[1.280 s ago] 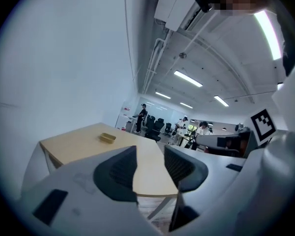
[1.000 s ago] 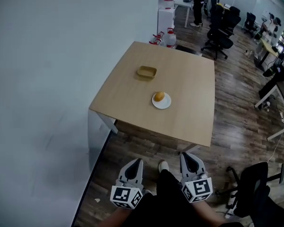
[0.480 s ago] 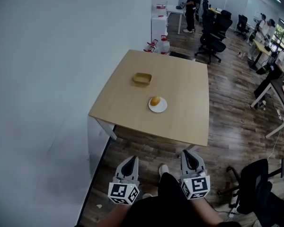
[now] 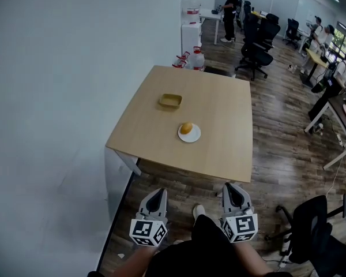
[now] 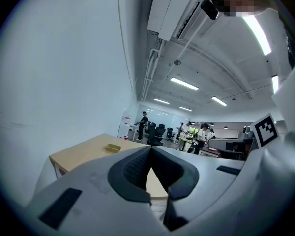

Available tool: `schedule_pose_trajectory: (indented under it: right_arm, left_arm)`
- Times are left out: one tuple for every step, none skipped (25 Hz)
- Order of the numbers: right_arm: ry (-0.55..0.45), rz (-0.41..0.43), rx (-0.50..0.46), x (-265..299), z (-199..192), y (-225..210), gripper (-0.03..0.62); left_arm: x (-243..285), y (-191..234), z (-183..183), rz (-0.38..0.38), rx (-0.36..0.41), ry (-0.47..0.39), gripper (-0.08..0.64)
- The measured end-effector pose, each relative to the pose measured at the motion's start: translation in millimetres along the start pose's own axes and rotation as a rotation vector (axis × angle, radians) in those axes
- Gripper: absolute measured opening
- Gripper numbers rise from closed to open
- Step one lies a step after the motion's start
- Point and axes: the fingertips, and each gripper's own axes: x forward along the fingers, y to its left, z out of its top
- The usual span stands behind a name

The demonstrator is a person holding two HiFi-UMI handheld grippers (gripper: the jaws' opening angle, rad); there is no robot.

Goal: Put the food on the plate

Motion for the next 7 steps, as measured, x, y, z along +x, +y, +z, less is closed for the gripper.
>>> schedule_pose_trajectory:
  right_arm:
    - [0.001, -0.002, 0.001, 1, 0, -3, 0.06]
    - [0.002, -0.003, 0.003, 2, -1, -6, 0.06]
    - [0.004, -0.004, 0.005, 3, -1, -10, 0.06]
    - [0.005, -0.004, 0.007, 4, -2, -14, 0.06]
    - [0.006, -0.004, 0.009, 5, -2, -18, 0.06]
    - [0.008, -0.003, 0.009, 7, -2, -22, 0.06]
    - [0.01, -0.003, 0.01, 9, -3, -26, 0.06]
  left_arm:
    - [2, -1, 0, 0.002, -0.005, 0.001, 0.014]
    - [4, -1, 0, 0.006, -0.01, 0.003, 0.014]
    - [7, -2, -1, 0.011, -0.013, 0.006, 0.014]
    - [10, -3, -3, 0.015, -0.015, 0.008, 0.014]
    - [13, -4, -3, 0.02, -0.016, 0.009, 0.014]
    - [16, -5, -4, 0.024, -0.016, 0.011, 0.014]
    - [19, -6, -5, 0.028, -0.016, 0.012, 0.014]
